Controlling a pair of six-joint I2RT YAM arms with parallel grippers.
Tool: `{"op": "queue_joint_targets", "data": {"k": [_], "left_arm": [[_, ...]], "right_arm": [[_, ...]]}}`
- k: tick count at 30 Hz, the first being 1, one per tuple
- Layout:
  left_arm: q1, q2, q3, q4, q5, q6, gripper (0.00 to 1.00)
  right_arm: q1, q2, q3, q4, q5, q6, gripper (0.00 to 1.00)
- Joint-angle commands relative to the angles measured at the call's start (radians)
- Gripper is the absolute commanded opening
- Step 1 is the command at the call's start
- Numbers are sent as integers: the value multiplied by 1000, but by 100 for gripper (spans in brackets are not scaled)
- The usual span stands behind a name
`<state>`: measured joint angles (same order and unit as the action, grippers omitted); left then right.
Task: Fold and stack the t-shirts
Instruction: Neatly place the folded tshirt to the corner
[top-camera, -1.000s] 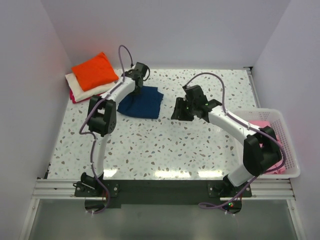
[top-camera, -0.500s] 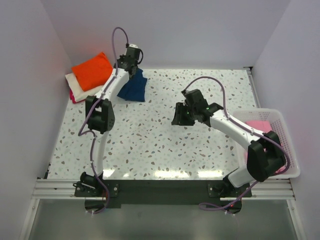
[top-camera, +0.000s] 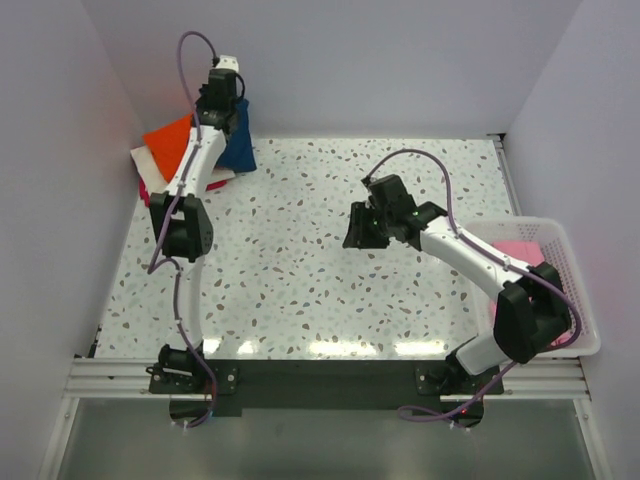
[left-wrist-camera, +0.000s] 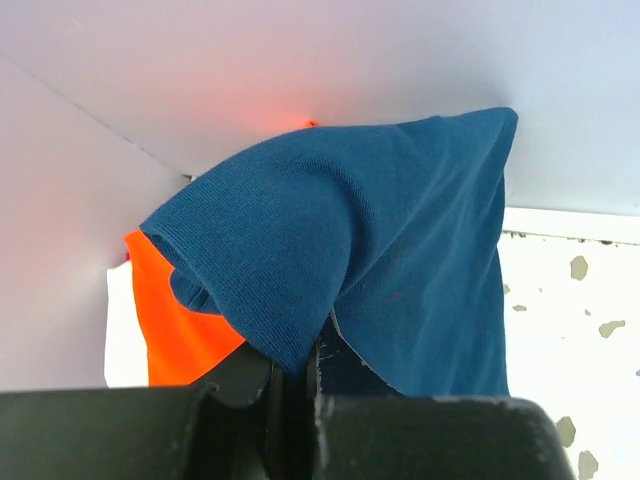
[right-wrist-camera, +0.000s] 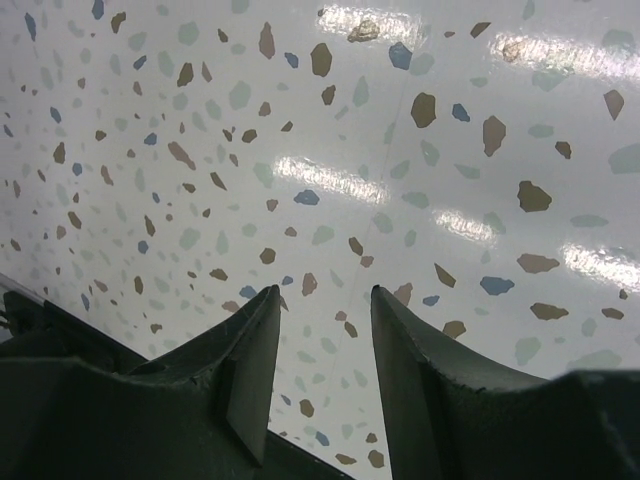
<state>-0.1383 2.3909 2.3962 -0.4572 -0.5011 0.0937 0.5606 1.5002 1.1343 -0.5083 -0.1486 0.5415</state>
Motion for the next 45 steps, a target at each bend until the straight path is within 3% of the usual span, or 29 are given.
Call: {"op": "queue_joint_targets", "data": {"k": [1,13,45], "left_arm": [[42,-13,61,104,85,11,0],[127,-22,67,103,203,-26,0],[292,-98,-97,92,296,-175,0]], "right_arm": [[9,12,54,-9,17,-12,45],[18,43,90,-2,35,-11,43],[36,97,101,17,41,-15,41]]}}
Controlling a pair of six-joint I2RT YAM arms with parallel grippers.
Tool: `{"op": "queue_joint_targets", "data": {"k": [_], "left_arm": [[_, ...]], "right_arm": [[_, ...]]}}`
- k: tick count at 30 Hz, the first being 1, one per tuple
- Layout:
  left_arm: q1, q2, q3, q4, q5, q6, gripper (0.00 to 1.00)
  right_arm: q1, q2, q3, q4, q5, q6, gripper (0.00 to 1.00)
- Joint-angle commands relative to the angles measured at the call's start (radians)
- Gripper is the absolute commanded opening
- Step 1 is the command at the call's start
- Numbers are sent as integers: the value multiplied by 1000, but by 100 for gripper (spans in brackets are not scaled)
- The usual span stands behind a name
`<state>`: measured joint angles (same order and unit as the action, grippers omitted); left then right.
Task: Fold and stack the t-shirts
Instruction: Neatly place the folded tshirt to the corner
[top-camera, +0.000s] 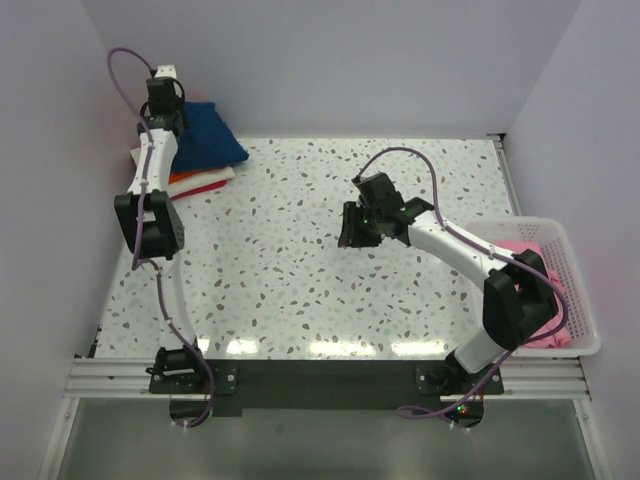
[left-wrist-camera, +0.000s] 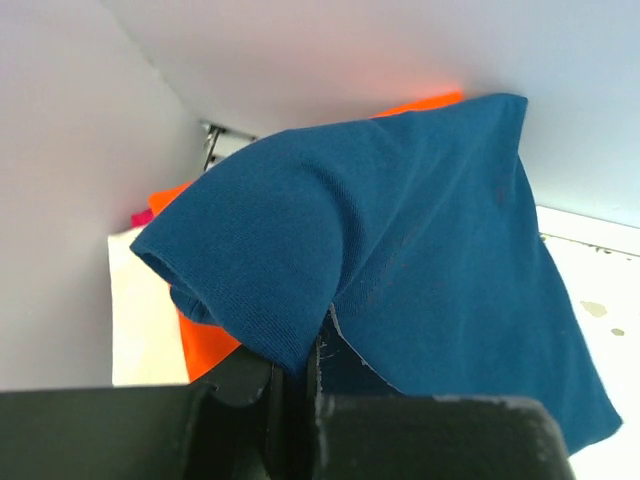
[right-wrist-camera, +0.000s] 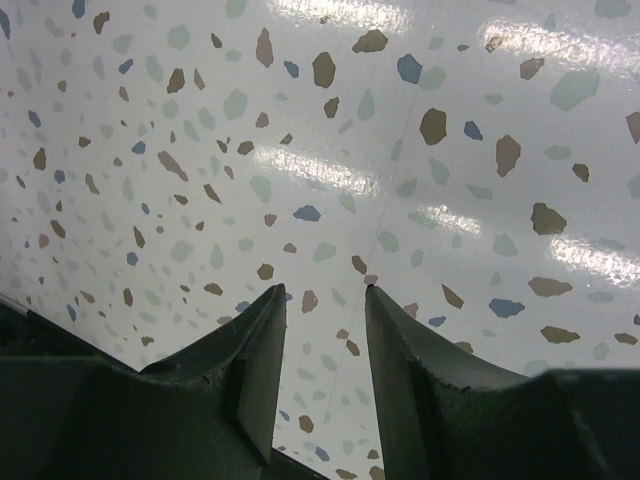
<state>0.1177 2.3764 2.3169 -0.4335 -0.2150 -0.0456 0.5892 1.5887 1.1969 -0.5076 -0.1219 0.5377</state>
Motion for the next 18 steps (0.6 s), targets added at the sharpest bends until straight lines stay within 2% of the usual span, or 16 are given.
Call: {"op": "queue_joint_targets", "data": {"k": [1,13,18], "left_arm": [[40,-83,-20,65,8,-46,0],[95,-48,-44,78,29,-62,0],[115,-32,-37,76,26,-77,11]], "right_arm": [[9,8,38,15,16,-12,41],[12,24,40,14,24,-18,41],[12,33,41,9,28,-22,41]]}}
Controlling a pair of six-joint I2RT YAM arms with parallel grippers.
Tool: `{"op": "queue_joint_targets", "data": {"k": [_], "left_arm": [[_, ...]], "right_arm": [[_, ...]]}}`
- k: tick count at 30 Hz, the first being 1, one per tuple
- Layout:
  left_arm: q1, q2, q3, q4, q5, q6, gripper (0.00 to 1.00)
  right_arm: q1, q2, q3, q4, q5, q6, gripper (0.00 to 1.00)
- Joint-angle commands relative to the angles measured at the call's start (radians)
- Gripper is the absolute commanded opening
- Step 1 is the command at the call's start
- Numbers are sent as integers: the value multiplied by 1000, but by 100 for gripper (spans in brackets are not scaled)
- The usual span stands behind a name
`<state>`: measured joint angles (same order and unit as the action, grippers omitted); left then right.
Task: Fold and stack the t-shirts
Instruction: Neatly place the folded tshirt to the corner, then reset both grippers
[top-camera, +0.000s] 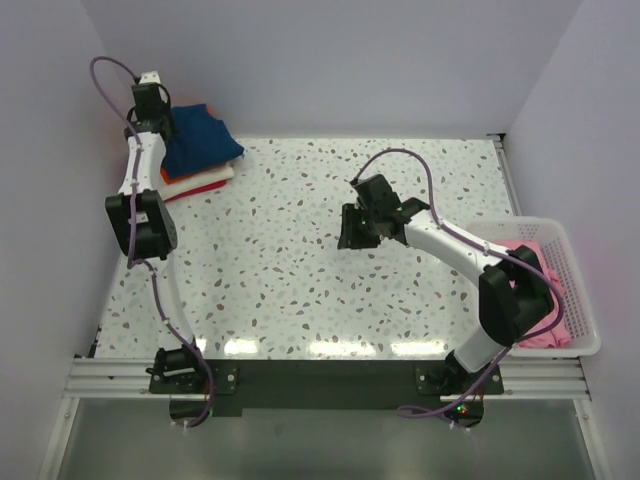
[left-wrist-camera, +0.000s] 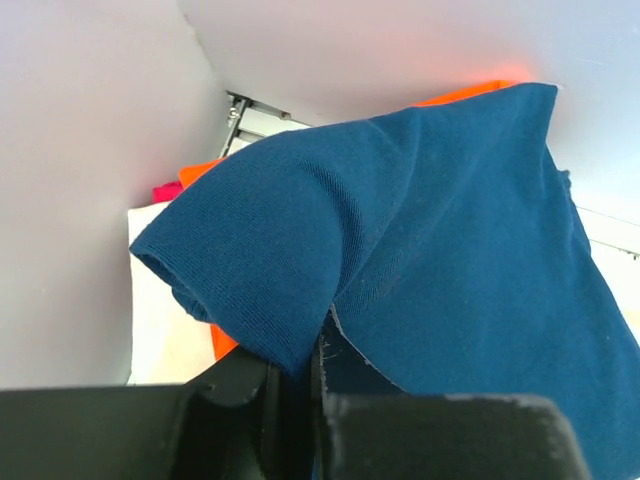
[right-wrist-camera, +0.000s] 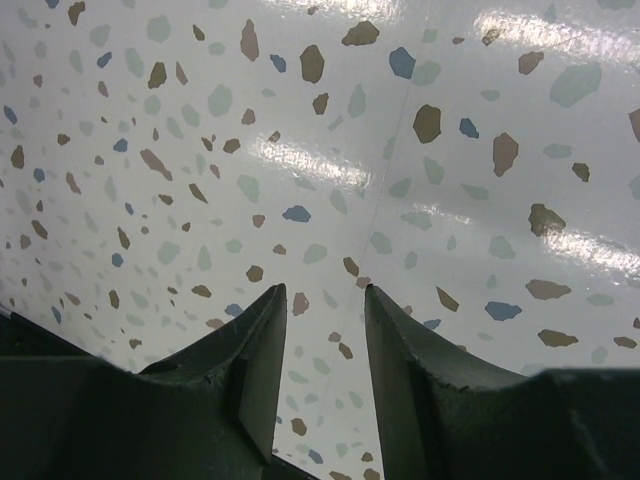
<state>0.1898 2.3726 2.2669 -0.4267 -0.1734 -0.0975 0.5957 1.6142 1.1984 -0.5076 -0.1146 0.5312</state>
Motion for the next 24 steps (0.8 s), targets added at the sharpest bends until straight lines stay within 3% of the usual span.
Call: {"op": "queue_joint_targets", "data": {"k": [1,3,4,10,17,24], "left_arm": [[48,-29,13,72,-17,-30,13],[57,-29,19,66,-14,-48,28],[63,-29,22,63,-11,-53,47],[63,-96,2,39,24,-117,72],[60,-321,-162,63,146,-238,79],[-18,-639,-615,154,221,-326,80]], "right_arm": [[6,7,36,11,23,-16,41],[7,7,35,11,23,-16,41],[7,9,36,11,23,-17,41],[7,-5,50,-19,43,-30,44],[9,-74,40,-25,79,-30,49],[9,-175,12,-14,139,-30,52]]}}
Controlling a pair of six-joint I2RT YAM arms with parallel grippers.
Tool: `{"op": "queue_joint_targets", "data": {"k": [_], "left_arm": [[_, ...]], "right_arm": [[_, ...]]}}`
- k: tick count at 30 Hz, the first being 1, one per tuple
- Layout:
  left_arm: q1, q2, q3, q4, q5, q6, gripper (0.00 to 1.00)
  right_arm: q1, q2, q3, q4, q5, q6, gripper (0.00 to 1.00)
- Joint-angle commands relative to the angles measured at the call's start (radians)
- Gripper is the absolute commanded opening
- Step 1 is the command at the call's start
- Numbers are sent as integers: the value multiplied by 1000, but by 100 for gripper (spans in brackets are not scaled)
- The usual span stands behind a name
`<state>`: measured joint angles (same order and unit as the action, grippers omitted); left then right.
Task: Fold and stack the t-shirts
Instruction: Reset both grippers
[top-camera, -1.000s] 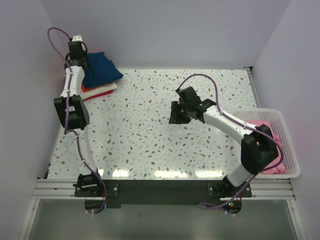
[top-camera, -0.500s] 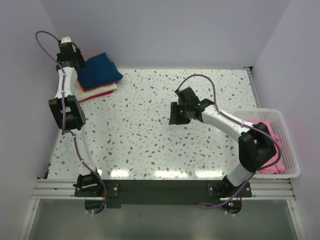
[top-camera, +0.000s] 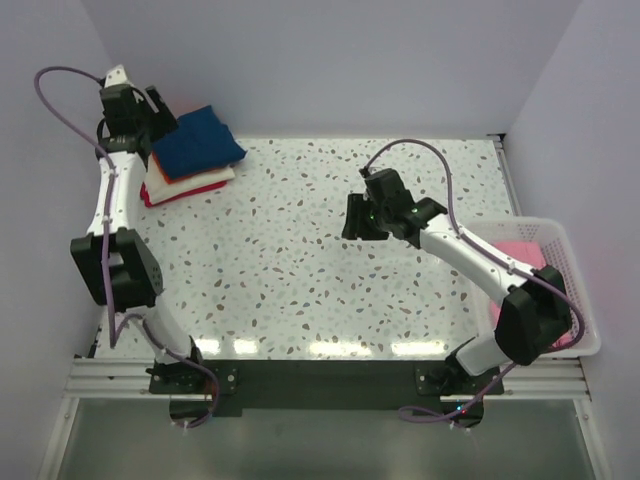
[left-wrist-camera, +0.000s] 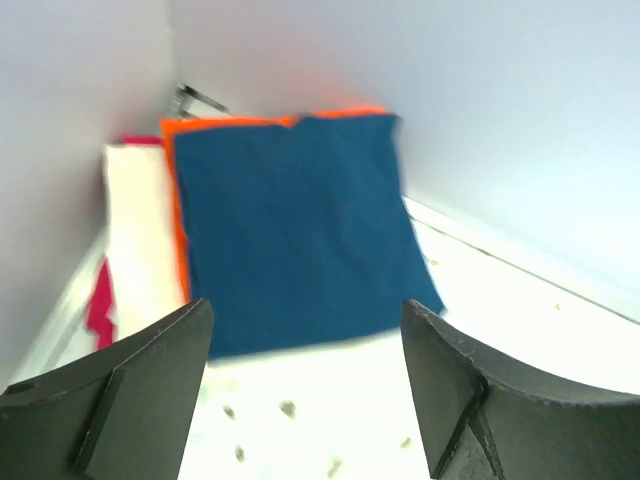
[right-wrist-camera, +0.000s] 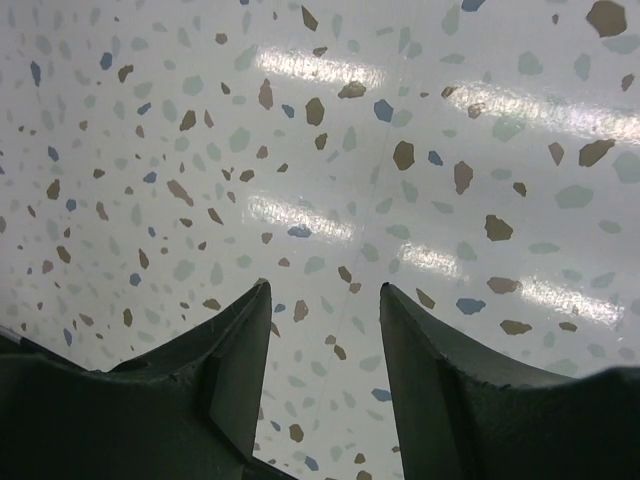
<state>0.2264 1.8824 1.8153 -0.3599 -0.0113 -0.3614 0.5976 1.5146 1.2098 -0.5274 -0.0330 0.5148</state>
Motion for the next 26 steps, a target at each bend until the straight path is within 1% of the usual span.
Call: {"op": "queue_joint_targets", "data": {"k": [1,2,3,4,5,6,7,8,9,10,11,12,13,16,18,21,26], "left_arm": [[-103,-190,-218,105,54,-63,80],[-133,-274,-272,113,42,-68,81],[-168,-317,-381,127,27,-73,81],[-247,-357,-436,153,16,-71,81],[-287,-435,-489,159,10,-76,81],[-327,-472,-592,167,-37,-86,81],[-405,-509,-643,185,-50,-96,81],[-444,-576,-693,197,-62,-109,81],[-481,-606,-780,213,-75,-138,81],[-562,-630,-815,226,-85,-152,81],[-611,-670,-844,231,-104,-162,81],[-659,-681,-885,230,-165,-177,81],[-752,-690,-901,223,-186,-188,81],[-875,-700,-941,217,-246,-214,81],[-900,-707,-967,229,-231,-224,81],[-933,-713,-965,236,-225,-220,81],[-944,-736,-956,230,-210,-191,81]], "right_arm": [[7,-85,-1,6,68,-13,52],[7,-93,-4,4,82,-13,52],[5,-103,-6,1,88,-13,52],[5,-119,-7,-2,103,-16,52],[5,-129,-9,-6,111,-18,52],[5,-139,-12,-11,117,-19,52],[5,-163,-15,-11,133,-21,52],[5,-175,-21,-14,143,-22,52],[5,-188,-30,-13,154,-24,52],[5,-201,-38,-14,160,-24,52],[5,-226,-44,-14,177,-27,52],[5,-243,-61,-11,185,-29,52],[5,-258,-73,-5,195,-24,51],[5,-309,-114,13,226,-16,51],[5,-341,-145,20,251,-15,51],[5,-370,-168,29,268,-18,49],[7,-381,-145,-17,304,-13,49]]}}
